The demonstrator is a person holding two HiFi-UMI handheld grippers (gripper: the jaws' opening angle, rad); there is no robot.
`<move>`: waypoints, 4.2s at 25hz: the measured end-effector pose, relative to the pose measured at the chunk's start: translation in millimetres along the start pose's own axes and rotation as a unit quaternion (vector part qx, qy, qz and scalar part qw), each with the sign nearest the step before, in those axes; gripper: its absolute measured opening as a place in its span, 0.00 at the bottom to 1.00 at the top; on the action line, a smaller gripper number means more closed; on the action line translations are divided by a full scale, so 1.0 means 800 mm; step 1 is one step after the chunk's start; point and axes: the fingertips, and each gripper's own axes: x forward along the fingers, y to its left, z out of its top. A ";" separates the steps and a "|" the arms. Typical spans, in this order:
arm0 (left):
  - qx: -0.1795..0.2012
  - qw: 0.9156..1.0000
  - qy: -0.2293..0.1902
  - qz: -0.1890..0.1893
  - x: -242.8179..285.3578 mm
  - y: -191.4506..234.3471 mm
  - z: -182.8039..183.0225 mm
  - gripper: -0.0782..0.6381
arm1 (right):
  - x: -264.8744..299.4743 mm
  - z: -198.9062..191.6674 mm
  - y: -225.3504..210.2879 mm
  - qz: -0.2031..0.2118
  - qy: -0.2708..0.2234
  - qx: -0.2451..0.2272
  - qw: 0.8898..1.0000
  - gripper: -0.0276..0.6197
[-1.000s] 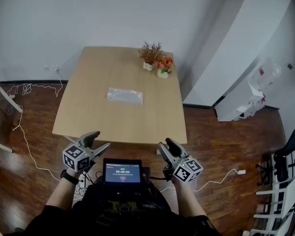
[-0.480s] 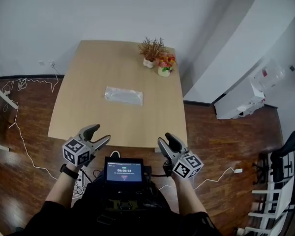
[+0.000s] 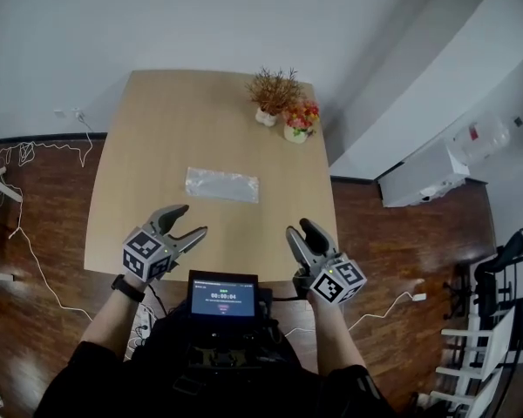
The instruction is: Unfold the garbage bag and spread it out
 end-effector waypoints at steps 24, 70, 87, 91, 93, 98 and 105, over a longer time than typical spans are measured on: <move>0.016 0.994 0.097 -0.043 0.169 0.109 -0.047 0.45 | 0.134 -0.006 -0.064 -0.021 0.021 0.013 0.999 0.37; -0.012 0.944 0.328 -0.033 0.382 0.105 -0.236 0.11 | 0.191 -0.165 -0.173 0.036 0.203 -0.025 0.978 0.36; -0.128 0.984 0.120 -0.030 0.310 0.131 -0.128 0.11 | 0.255 -0.278 -0.170 0.082 0.334 -0.108 0.933 0.36; -0.136 0.985 0.097 -0.032 0.296 0.130 -0.118 0.11 | 0.280 -0.315 -0.179 0.087 0.369 -0.145 0.914 0.36; -0.138 0.986 0.088 -0.035 0.292 0.128 -0.115 0.11 | 0.292 -0.320 -0.177 0.086 0.381 -0.155 0.907 0.36; -0.159 0.985 0.061 -0.036 0.282 0.131 -0.103 0.11 | 0.298 -0.349 -0.187 0.078 0.421 -0.170 0.887 0.36; -0.183 0.982 0.030 -0.014 0.253 0.160 -0.092 0.11 | 0.297 -0.365 -0.197 0.068 0.444 -0.190 0.873 0.36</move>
